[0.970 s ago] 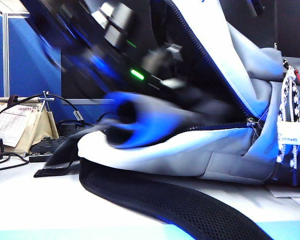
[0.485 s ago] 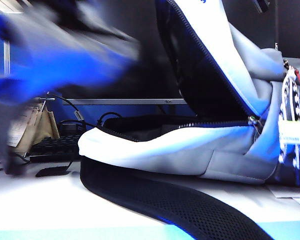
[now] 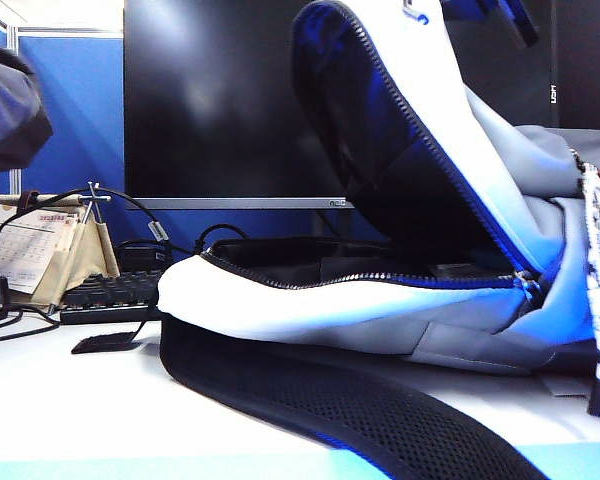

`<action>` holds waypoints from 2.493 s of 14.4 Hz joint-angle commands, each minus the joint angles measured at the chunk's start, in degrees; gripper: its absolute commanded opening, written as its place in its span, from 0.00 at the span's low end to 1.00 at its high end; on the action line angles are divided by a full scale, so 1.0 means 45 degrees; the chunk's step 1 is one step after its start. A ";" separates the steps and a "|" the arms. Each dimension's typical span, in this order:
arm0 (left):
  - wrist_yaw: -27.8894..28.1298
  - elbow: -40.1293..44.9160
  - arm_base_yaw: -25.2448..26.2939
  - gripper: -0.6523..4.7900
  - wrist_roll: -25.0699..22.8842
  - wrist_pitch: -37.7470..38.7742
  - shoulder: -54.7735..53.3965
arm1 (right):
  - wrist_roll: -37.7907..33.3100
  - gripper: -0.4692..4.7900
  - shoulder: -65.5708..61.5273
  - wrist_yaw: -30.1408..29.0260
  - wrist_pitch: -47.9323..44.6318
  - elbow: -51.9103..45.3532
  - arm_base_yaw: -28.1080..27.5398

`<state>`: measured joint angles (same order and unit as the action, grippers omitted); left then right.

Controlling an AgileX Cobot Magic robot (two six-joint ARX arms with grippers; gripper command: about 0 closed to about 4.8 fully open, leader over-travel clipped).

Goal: Take the gray clothes out of the backpack.

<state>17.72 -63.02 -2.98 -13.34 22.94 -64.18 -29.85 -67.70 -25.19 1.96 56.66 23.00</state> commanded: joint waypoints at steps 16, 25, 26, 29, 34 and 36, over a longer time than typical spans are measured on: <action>-1.1084 0.0301 0.0418 0.11 0.4070 -0.0748 0.7329 | 0.2778 0.08 0.7543 0.0029 0.1972 0.0151 -0.0427; -1.0263 0.6295 0.0418 0.11 0.7796 -0.0665 1.4188 | 0.4979 0.08 1.2318 0.2288 0.5610 -0.1501 -0.0423; -1.0744 0.6596 0.0418 0.11 0.7767 -0.0379 1.4202 | 0.4974 0.08 1.2910 0.2283 0.5323 -0.2273 -0.0427; -1.0389 0.7786 0.0427 0.11 0.6717 -0.0845 1.4217 | 0.5503 0.08 1.4800 0.3215 0.4833 -0.4658 -0.0427; -0.7320 1.0972 0.0432 0.11 0.6640 -0.3468 1.4217 | 0.5513 0.08 1.4858 0.4527 0.2098 -0.8650 -0.0418; -0.6649 1.1302 0.0447 0.11 0.6985 -0.3424 1.4222 | 0.5479 0.08 1.4877 0.5090 0.1836 -0.9588 -0.0418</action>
<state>-12.95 -12.03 -1.17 16.86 8.54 -0.34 -5.08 -0.84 -2.57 11.51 13.74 21.10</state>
